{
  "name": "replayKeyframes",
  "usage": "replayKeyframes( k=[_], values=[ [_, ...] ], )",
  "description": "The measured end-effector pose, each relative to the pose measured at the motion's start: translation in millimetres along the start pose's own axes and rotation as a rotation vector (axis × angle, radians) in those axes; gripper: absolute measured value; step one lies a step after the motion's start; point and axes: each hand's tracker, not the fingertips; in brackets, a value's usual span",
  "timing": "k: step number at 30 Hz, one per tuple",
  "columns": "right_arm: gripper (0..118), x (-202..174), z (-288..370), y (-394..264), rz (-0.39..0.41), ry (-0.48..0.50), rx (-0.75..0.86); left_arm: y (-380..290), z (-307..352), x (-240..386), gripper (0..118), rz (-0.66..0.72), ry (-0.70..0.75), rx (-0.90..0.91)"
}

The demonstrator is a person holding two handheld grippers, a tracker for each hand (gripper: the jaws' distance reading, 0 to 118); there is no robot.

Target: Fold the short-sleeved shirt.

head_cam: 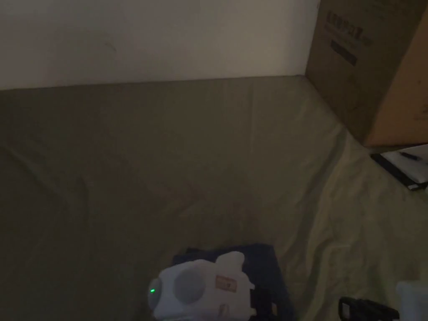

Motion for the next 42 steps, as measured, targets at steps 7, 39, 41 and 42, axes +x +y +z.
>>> replayKeyframes(
  k=[7,39,41,42],
  values=[
    [0,-50.9,-61.1,15.2,0.16,0.131,-0.078,-28.4,127.0,-79.1,8,0.123,0.087,0.218],
    [0,-63.9,-136.4,2.6,0.058,0.075,-0.22,9.6,38.7,-167.7,23,0.438,-0.318,0.057],
    [0,-68.7,-116.2,5.1,0.12,0.053,-0.1,7.7,42.6,-163.9,23,0.448,-0.261,0.057],
    [0,-72.5,-103.3,8.2,0.139,0.052,-0.03,8.6,45.5,-161.2,23,0.431,-0.25,0.064]
  ],
)
